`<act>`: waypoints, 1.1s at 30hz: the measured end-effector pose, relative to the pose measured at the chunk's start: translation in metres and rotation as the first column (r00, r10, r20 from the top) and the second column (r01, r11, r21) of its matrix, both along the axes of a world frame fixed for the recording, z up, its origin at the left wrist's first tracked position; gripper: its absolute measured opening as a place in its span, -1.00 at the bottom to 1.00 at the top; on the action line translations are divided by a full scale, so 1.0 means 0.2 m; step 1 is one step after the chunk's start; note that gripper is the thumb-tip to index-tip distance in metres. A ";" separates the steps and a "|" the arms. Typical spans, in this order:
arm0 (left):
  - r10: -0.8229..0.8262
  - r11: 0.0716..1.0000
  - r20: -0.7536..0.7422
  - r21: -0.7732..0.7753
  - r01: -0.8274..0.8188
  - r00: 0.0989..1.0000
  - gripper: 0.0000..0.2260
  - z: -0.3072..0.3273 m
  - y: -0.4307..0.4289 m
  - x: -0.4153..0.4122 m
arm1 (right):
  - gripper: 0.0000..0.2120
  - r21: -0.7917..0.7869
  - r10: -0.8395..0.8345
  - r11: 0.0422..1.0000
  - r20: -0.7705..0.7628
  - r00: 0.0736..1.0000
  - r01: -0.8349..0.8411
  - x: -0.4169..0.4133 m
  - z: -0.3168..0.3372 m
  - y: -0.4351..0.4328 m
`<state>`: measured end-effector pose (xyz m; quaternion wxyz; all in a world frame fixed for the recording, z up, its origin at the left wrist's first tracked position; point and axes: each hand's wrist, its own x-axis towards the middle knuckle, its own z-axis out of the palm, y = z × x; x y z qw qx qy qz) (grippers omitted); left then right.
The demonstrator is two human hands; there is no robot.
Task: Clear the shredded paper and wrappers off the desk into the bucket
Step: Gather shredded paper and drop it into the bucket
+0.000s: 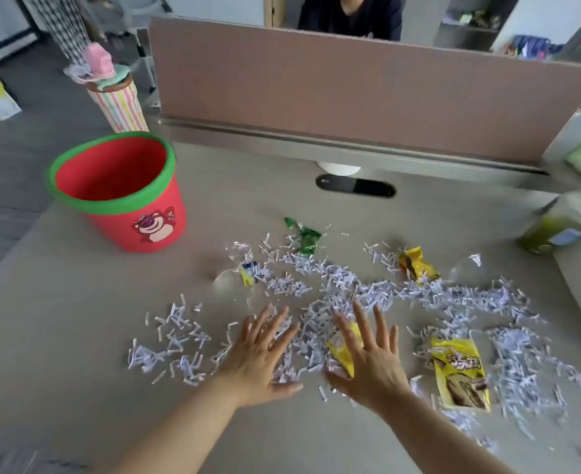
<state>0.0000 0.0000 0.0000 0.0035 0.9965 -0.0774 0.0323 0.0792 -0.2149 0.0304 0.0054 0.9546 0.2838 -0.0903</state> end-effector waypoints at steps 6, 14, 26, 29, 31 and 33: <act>0.011 1.000 -0.020 -0.006 -0.011 1.000 -0.07 -0.15 -0.02 0.10 | -0.10 0.039 0.045 0.998 -0.118 0.992 -0.040 0.17 -0.10 0.09; 0.137 0.987 0.012 -0.082 -0.135 0.991 -0.46 -0.09 0.03 0.20 | -0.38 0.046 0.064 0.997 -0.101 0.993 -0.060 0.23 -0.11 0.23; 0.155 0.980 0.243 -0.157 -0.119 0.958 -0.72 -0.10 0.04 0.20 | -0.84 0.399 0.185 0.878 0.223 0.957 -0.263 0.26 -0.20 0.39; 0.174 0.976 0.321 -0.183 -0.119 0.931 -0.68 -0.06 0.10 0.22 | -0.86 0.446 0.171 0.843 0.307 0.936 -0.300 0.25 -0.20 0.44; 0.176 0.974 0.388 -0.202 -0.103 0.905 -0.68 0.00 0.15 0.22 | -0.84 0.483 0.150 0.820 0.338 0.929 -0.308 0.25 -0.17 0.48; 0.139 0.973 0.444 -0.229 -0.038 0.885 -0.67 0.04 0.23 0.23 | -0.81 0.514 0.156 0.783 0.385 0.910 -0.351 0.27 -0.12 0.55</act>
